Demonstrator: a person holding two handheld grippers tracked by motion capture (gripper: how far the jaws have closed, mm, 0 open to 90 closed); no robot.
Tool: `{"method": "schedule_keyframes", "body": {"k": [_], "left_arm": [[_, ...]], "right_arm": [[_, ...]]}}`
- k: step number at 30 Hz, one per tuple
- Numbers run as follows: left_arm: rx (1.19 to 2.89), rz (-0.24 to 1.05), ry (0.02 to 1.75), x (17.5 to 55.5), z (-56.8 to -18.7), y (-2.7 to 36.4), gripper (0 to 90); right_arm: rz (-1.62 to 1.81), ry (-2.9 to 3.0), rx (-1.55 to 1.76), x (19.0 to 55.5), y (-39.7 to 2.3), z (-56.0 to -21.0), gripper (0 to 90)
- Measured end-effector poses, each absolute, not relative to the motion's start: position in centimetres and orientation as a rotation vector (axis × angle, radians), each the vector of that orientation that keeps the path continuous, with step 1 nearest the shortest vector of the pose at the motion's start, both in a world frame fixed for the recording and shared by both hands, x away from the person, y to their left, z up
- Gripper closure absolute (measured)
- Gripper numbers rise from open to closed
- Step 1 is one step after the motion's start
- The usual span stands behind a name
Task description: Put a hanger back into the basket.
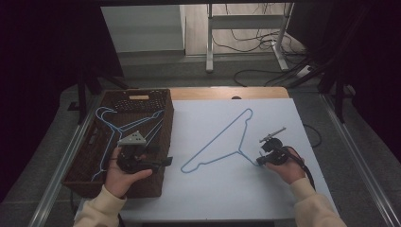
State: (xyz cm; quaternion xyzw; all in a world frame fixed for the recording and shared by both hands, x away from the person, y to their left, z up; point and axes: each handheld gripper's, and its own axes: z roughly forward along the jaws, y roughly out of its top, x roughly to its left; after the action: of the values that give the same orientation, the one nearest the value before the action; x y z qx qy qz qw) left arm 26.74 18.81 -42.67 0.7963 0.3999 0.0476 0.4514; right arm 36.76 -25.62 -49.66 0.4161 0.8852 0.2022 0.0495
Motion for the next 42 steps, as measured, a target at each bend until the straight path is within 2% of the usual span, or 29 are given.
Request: {"method": "schedule_keyframes", "body": {"k": [5,14,23,27,31,42], "left_arm": [[1.968,0.117,0.987,26.8,-42.7,18.7,27.3],[1.973,0.113,0.989,26.9,-42.9,18.7,27.3],[1.971,0.112,0.986,26.8,-42.9,18.7,27.3],[1.972,0.113,0.985,26.8,-42.9,18.6,27.3],[1.974,0.112,0.983,26.8,-42.9,18.5,27.3],[2.0,0.103,0.964,26.8,-43.1,17.5,27.5]], "right_arm": [[0.622,2.694,1.261,36.4,-25.7,-49.7,88.5],[0.645,2.669,1.201,37.2,-23.3,-49.0,74.4],[0.547,2.685,1.18,38.0,-21.4,-49.7,71.9],[0.513,2.686,1.149,37.8,-21.1,-49.7,74.4],[0.489,2.7,1.141,37.7,-20.7,-49.7,83.7],[0.625,2.711,1.243,37.6,-21.6,-48.6,89.9]]}}
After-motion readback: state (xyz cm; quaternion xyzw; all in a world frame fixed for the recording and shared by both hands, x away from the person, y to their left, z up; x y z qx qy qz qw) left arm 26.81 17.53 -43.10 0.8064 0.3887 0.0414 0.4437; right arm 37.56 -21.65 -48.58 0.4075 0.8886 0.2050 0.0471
